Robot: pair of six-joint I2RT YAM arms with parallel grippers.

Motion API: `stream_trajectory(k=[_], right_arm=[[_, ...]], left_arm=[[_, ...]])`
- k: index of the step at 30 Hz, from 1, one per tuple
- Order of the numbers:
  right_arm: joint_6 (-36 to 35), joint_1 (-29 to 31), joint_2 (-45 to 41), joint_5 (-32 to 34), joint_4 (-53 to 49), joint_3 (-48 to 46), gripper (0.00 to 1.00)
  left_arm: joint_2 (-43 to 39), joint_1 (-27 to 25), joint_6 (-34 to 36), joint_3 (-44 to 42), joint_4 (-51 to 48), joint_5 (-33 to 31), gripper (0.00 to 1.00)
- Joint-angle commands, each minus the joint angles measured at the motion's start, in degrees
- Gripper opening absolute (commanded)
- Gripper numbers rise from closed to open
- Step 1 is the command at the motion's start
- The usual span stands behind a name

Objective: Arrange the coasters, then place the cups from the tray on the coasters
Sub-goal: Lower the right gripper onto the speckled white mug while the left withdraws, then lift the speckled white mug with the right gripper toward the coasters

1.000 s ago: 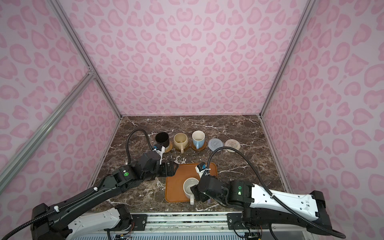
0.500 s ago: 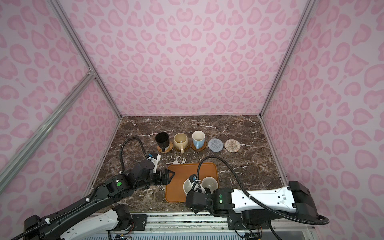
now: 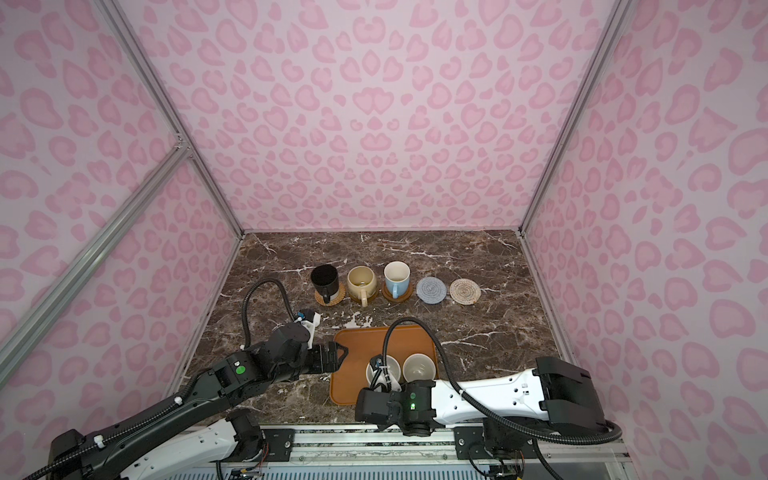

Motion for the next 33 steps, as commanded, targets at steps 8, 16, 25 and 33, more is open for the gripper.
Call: stream_trajectory(k=[8, 16, 25, 33], right_arm=[[0.77, -0.18, 3.64, 7.24, -2.26, 2.32, 0.38], [0.16, -0.82, 5.60, 7.10, -0.99, 2.37, 0.20], [-1.78, -0.82, 4.18, 8.24, 0.20, 2.87, 0.00], [-5.40, -2.26, -0.08, 11.86, -0.41, 4.67, 0.00]], left_arm=[[-0.95, 0.04, -2.43, -3.16, 4.58, 1.09, 0.99], [-3.21, 0.04, -2.76, -3.89, 3.90, 0.63, 0.99], [-5.32, 0.03, -3.22, -4.57, 3.78, 0.13, 0.99], [-7.18, 0.02, -3.91, -4.63, 6.86, 0.89, 0.99]])
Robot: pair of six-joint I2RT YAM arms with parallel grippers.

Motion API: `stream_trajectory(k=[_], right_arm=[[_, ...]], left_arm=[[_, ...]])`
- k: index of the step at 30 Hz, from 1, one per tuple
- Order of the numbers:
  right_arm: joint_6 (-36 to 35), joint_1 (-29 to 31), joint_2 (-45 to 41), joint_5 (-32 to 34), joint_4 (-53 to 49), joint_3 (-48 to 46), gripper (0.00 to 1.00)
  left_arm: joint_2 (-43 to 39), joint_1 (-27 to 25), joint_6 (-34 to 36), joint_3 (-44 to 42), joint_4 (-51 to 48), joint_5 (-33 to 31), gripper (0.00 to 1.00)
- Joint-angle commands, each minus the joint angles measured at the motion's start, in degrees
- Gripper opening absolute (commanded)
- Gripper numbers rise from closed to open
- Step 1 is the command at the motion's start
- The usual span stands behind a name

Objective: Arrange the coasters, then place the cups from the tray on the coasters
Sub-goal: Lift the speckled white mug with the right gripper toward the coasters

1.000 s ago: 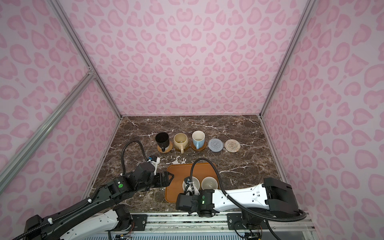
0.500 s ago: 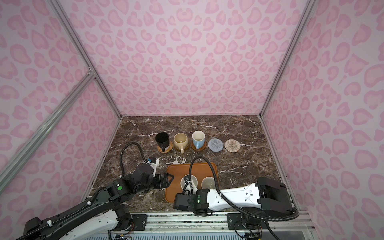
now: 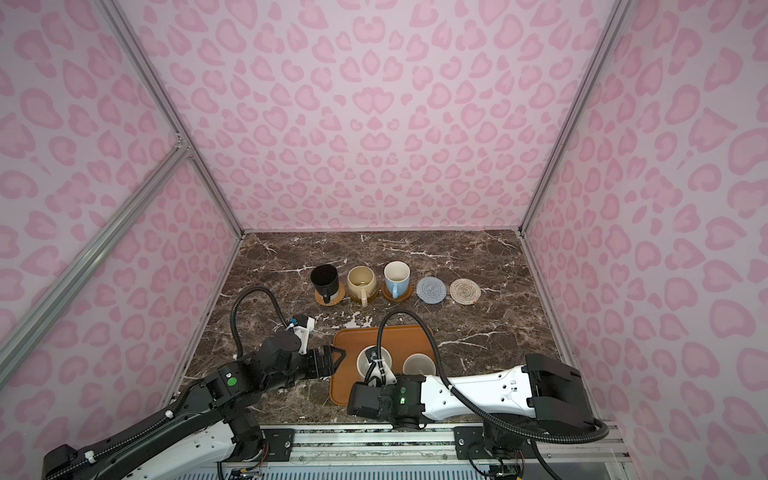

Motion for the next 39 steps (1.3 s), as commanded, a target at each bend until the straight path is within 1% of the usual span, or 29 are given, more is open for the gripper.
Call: stream_trajectory(k=[1, 5, 11, 17, 18, 21, 23, 25, 28, 30, 35, 37, 39], right_arm=[[-2.51, -0.86, -1.61, 5.51, 0.84, 1.10, 0.00], [-5.23, -2.77, -3.81, 6.28, -0.05, 2.74, 0.00], [-9.09, -6.33, -6.74, 8.43, -2.49, 4.92, 0.00], [-13.05, -11.89, -11.90, 8.96, -2.93, 5.01, 0.00], [-13.44, -13.20, -12.70, 8.28, -3.52, 5.24, 0.00], [-15.34, -16.72, -14.57, 7.36, -5.00, 5.70, 0.00], [-17.22, -19.74, -15.71, 6.53, -4.74, 5.38, 0.00], [-19.10, -23.70, -16.70, 4.24, -3.35, 4.48, 0.00], [-22.10, -30.11, -17.47, -0.32, -0.20, 3.09, 0.00], [-23.40, -33.62, -17.12, -0.94, 1.14, 2.56, 0.00], [-26.22, -44.75, -13.79, -7.34, 6.61, 1.66, 0.00], [-26.51, -48.64, -11.71, -9.33, 8.30, 1.93, 0.00], [-26.65, -52.17, -9.41, -13.10, 9.54, 2.59, 0.00]], left_arm=[[-0.64, 0.06, -0.74, 0.16, 3.69, -0.03, 0.99], [-2.12, 0.05, -0.02, 0.87, 5.86, 0.39, 0.99], [-2.71, 0.07, 0.79, 3.33, 6.52, -1.32, 0.96], [-0.90, 0.05, 2.43, 6.51, 8.56, -1.39, 0.97], [-0.71, 0.06, 2.84, 6.30, 10.47, -0.50, 0.99], [0.61, 0.02, 3.85, 6.77, 14.52, 0.22, 0.99], [2.74, 0.01, 4.60, 9.31, 13.27, -0.77, 0.99], [5.11, 0.02, 5.10, 11.71, 12.46, -1.26, 0.97], [8.04, -0.02, 5.09, 13.13, 15.12, -0.92, 0.97], [10.02, 0.07, 5.01, 13.33, 17.77, -1.25, 0.97], [16.41, 0.07, 4.33, 15.60, 21.18, -1.58, 0.97], [19.06, 0.05, 4.06, 17.38, 21.09, -1.73, 0.97], [21.54, 0.05, 4.34, 19.09, 20.92, -1.61, 0.97]])
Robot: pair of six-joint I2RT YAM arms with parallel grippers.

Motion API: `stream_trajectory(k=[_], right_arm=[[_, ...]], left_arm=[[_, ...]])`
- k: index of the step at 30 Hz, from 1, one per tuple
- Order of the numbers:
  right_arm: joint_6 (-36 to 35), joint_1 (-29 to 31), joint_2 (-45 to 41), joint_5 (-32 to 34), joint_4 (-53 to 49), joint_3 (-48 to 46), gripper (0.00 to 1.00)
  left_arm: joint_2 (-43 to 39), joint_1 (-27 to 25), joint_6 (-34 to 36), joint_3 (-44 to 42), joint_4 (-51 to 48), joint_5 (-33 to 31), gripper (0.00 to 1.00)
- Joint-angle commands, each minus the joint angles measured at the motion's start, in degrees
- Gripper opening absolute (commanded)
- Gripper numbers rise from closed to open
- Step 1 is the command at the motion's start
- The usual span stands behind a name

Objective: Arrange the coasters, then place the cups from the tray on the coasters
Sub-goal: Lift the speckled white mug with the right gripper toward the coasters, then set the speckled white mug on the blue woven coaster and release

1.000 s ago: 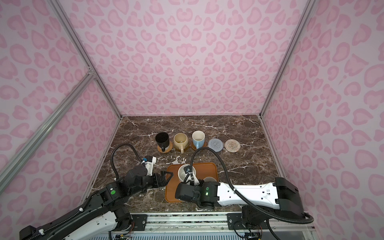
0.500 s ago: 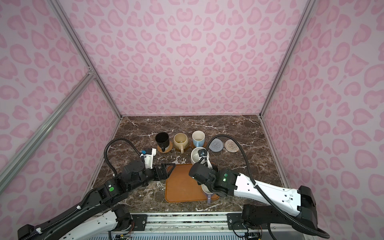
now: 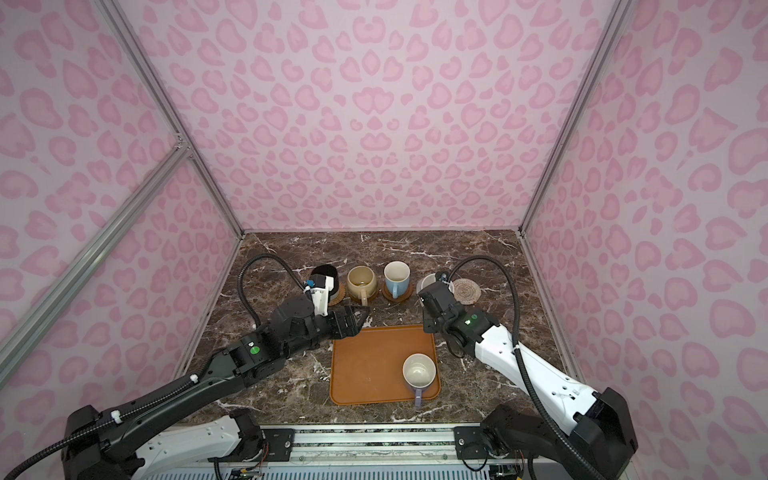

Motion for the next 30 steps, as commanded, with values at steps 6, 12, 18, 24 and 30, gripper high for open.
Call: stream_trajectory(k=[6, 12, 18, 24, 30], right_arm=[[-2.40, -8.51, 8.20, -7.29, 9.30, 4.20, 0.00], [-4.22, -10.67, 18.57, -8.94, 8.69, 9.86, 0.00], [-6.61, -10.69, 27.05, -6.24, 7.24, 16.09, 0.00], [-6.30, -10.59, 30.47, -4.05, 6.66, 17.71, 0.00], [-5.95, -10.51, 32.11, -3.96, 7.05, 17.35, 0.00]], left_arm=[[5.96, 0.15, 0.52, 4.62, 5.93, -3.28, 0.97], [11.52, 0.22, 1.67, 8.79, 6.68, -2.08, 0.97], [15.80, 0.40, 2.69, 12.44, 4.39, -0.45, 0.97], [18.71, 0.44, 1.90, 12.81, 5.17, 1.06, 0.97], [20.00, 0.45, 1.68, 13.25, 5.34, 1.30, 0.97]])
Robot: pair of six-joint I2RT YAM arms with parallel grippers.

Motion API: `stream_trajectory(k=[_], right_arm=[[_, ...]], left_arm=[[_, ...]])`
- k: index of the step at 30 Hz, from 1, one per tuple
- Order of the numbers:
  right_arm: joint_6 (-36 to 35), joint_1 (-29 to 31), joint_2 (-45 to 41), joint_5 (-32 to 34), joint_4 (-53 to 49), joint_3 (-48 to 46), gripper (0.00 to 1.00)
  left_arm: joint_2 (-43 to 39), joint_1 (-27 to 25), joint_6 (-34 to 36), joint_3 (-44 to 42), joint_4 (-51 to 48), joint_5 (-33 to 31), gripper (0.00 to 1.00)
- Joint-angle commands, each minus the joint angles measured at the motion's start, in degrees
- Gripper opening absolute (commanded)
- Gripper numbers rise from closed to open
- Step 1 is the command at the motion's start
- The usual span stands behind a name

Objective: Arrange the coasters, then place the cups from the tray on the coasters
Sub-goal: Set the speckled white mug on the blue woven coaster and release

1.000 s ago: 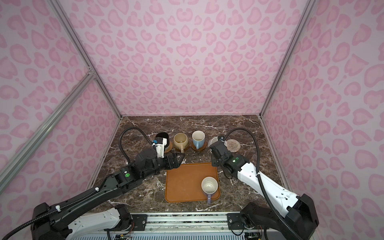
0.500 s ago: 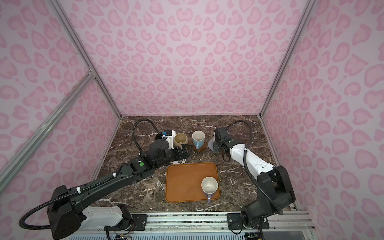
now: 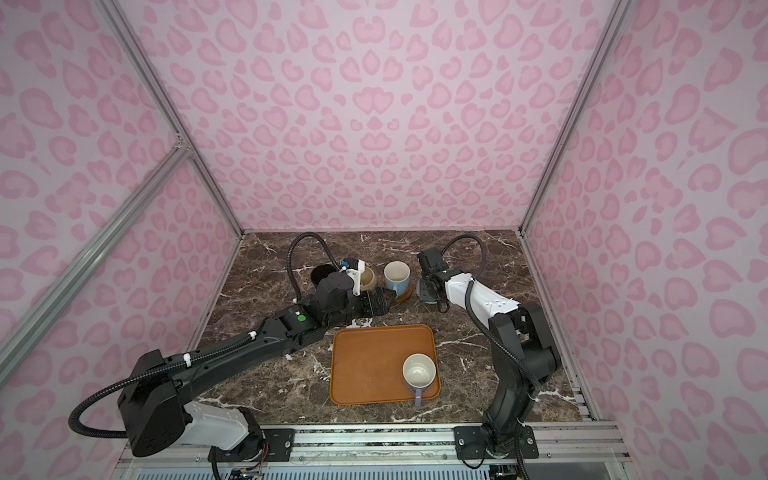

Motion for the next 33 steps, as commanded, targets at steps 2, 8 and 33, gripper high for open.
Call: stream_trajectory(k=[2, 8, 33], right_arm=[[0.00, 0.00, 1.26, 0.72, 3.08, -0.35, 0.00], [1.70, 0.18, 2.21, -0.63, 2.00, -0.31, 0.00], [1.71, 0.72, 3.38, 0.17, 3.68, 1.42, 0.00]], left_arm=[[0.52, 0.04, -0.04, 1.41, 1.40, 0.33, 0.97], [-1.31, 0.18, 1.38, 1.75, -1.36, -1.71, 0.97], [-6.57, 0.52, 1.10, -3.39, -0.75, -3.71, 0.97]])
